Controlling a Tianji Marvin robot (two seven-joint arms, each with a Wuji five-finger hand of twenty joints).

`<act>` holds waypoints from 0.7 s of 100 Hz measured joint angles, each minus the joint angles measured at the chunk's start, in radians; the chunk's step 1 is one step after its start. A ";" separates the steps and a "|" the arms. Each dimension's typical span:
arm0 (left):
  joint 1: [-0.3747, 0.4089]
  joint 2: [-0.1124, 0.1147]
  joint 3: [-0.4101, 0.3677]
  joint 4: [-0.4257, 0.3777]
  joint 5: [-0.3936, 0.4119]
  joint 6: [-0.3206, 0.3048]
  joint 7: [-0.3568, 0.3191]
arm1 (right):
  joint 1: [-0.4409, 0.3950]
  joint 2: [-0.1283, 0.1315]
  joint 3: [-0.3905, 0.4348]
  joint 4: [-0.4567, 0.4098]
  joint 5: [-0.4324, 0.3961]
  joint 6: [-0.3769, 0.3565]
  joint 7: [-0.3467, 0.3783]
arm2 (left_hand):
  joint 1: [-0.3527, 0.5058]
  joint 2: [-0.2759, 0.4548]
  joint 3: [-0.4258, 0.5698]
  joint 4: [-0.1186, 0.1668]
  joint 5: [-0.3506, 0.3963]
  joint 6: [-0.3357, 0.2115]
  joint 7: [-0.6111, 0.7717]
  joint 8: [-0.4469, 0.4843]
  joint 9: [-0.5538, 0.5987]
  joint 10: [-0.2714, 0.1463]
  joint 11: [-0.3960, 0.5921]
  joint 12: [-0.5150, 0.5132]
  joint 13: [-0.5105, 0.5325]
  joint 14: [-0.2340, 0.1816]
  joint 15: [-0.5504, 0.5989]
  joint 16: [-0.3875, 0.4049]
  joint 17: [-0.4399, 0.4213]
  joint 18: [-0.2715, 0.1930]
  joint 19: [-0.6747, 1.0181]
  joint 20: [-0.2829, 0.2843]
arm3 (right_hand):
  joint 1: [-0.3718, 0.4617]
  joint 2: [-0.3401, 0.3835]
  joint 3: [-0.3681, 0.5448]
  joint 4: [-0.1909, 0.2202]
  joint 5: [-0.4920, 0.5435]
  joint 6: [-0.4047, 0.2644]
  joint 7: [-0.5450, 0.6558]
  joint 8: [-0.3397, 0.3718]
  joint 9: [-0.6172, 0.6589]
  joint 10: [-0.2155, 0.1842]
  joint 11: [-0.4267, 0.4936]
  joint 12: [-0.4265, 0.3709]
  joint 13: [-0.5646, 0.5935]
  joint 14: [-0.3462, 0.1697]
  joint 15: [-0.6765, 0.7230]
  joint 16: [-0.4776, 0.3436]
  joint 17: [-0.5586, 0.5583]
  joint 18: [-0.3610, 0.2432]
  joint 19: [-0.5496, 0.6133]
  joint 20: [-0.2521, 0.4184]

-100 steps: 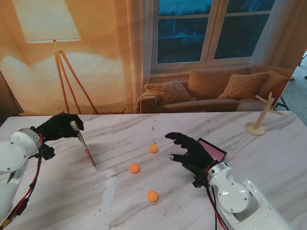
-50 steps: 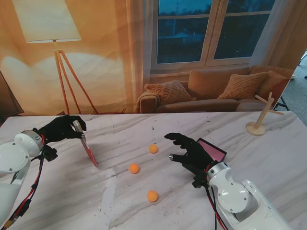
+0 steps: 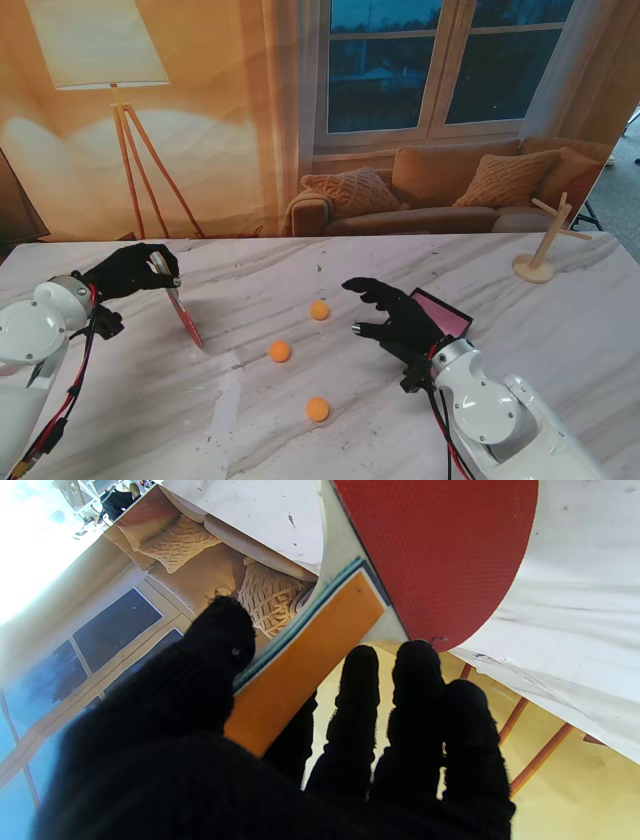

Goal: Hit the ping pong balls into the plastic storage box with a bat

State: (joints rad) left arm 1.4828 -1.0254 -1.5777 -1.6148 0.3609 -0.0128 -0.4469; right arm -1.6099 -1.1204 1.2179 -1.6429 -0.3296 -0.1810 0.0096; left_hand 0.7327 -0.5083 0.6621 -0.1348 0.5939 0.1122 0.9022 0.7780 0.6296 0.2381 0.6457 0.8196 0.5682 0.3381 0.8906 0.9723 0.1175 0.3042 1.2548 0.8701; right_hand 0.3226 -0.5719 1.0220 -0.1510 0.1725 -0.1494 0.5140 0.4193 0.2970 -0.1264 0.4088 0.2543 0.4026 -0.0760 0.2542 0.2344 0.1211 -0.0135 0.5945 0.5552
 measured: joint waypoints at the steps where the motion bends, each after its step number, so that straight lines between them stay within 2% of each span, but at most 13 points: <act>1: 0.000 0.000 0.001 0.001 0.000 0.002 0.003 | 0.000 0.000 0.000 0.000 0.000 0.000 0.000 | 0.000 0.000 -0.004 0.000 -0.012 0.003 -0.007 0.007 0.000 0.000 0.000 0.000 0.000 0.000 -0.001 -0.001 0.000 0.000 0.000 0.000 | 0.000 0.000 0.000 0.000 0.000 0.000 0.000 0.000 0.000 0.000 0.000 0.000 0.000 0.000 0.000 0.000 0.000 0.000 0.001 0.000; 5: 0.000 -0.002 0.006 0.004 0.000 0.008 0.019 | 0.000 0.000 0.000 0.000 0.000 0.000 0.000 | 0.000 0.013 -0.035 0.003 0.000 0.011 0.005 0.038 0.000 0.010 0.000 0.000 0.000 0.004 -0.002 -0.001 -0.003 0.002 0.000 0.000 | 0.000 0.000 0.000 0.000 0.000 0.000 0.000 0.000 0.000 0.000 0.000 0.000 0.000 0.000 0.000 0.000 0.000 0.000 0.004 0.000; 8: -0.001 -0.004 0.011 0.006 0.001 0.012 0.031 | 0.000 0.000 0.000 0.000 0.000 0.000 0.000 | 0.010 0.034 -0.084 0.003 -0.020 0.011 0.018 0.052 0.000 0.012 0.000 0.000 0.000 0.007 -0.002 -0.002 -0.007 0.006 0.000 -0.001 | 0.000 0.000 0.000 0.000 0.000 0.000 0.000 0.000 0.000 0.000 0.000 0.000 0.000 0.000 0.000 0.000 0.000 0.000 0.007 0.000; 14: -0.002 -0.008 0.020 0.009 0.002 0.031 0.053 | 0.000 0.000 0.000 0.000 0.000 0.000 0.000 | 0.099 0.057 -0.144 0.002 -0.029 0.011 0.050 0.054 0.000 0.024 0.000 0.000 0.000 0.008 0.002 -0.003 -0.009 0.009 0.000 -0.001 | 0.000 0.000 0.000 0.000 0.000 0.000 0.000 0.000 0.000 0.000 0.000 0.000 0.000 0.000 0.000 0.000 0.000 0.000 0.007 0.000; 24: -0.006 -0.015 0.027 0.009 -0.005 0.067 0.054 | 0.000 0.000 -0.001 0.000 0.000 0.000 0.000 | 0.147 0.044 -0.097 -0.001 -0.029 0.012 0.052 0.031 0.000 0.027 0.000 0.000 0.000 0.015 0.007 -0.003 -0.010 0.015 0.000 -0.001 | 0.000 0.000 0.000 0.000 0.000 0.000 0.000 0.000 0.000 0.000 0.000 0.000 0.000 0.000 0.000 0.000 0.000 0.000 0.008 0.000; 35: -0.013 -0.014 0.028 0.015 0.022 0.028 0.028 | 0.001 0.000 -0.001 0.000 0.000 0.001 0.001 | 0.148 0.038 -0.056 -0.002 -0.043 0.010 -0.064 -0.093 -0.001 0.019 -0.041 0.081 0.000 0.015 0.008 -0.011 -0.010 0.015 0.000 -0.001 | 0.000 0.000 0.000 0.000 0.000 0.000 0.000 0.000 0.000 0.000 0.000 0.000 0.000 0.000 0.000 0.000 0.000 0.000 0.008 0.000; 52: -0.017 -0.009 0.030 0.014 0.021 0.022 0.004 | 0.001 0.000 -0.001 0.000 0.002 0.001 0.002 | 0.169 0.037 -0.047 -0.003 -0.042 0.009 -0.207 -0.197 -0.001 0.022 -0.115 0.083 0.000 0.015 0.005 -0.020 -0.011 0.015 0.000 -0.001 | 0.000 0.000 0.000 0.000 0.000 0.000 0.000 0.000 0.000 0.000 0.000 0.000 0.000 0.000 0.000 0.000 0.000 0.000 0.008 0.000; 61: -0.018 -0.006 0.028 0.013 0.028 0.020 -0.010 | 0.001 0.000 -0.001 0.000 0.003 0.001 0.003 | 0.169 0.046 -0.046 -0.003 -0.041 0.009 -0.280 -0.214 -0.019 0.008 -0.128 0.084 -0.001 0.015 -0.004 -0.029 -0.012 0.015 0.000 -0.003 | 0.000 0.001 0.000 0.000 0.000 0.000 0.000 0.000 0.000 0.000 0.000 0.000 0.000 0.000 0.000 0.000 0.000 0.000 0.008 0.000; 70: -0.020 -0.003 0.028 0.013 0.044 0.015 -0.021 | 0.001 0.000 -0.001 0.000 0.004 0.002 0.003 | 0.168 0.047 -0.046 -0.003 -0.040 0.008 -0.296 -0.217 -0.025 -0.008 -0.136 0.069 -0.022 0.015 -0.008 -0.030 -0.021 0.013 -0.001 -0.011 | -0.001 0.012 0.001 0.000 0.000 0.000 0.000 0.000 0.000 0.000 0.000 0.000 0.000 0.000 0.000 0.000 0.000 0.000 0.008 0.000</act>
State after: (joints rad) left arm 1.4631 -1.0279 -1.5500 -1.6014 0.4051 0.0022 -0.4681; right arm -1.6091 -1.1204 1.2169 -1.6427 -0.3258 -0.1794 0.0127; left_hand 0.9009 -0.4616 0.6162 -0.1376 0.5543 0.1206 0.6062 0.5609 0.6050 0.2304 0.5096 0.8889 0.5466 0.3533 0.8825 0.9421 0.0965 0.3172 1.2539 0.8596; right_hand 0.3217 -0.5600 1.0225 -0.1509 0.1725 -0.1493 0.5144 0.4193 0.2970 -0.1264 0.4088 0.2543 0.4026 -0.0759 0.2543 0.2345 0.1211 -0.0138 0.6022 0.5554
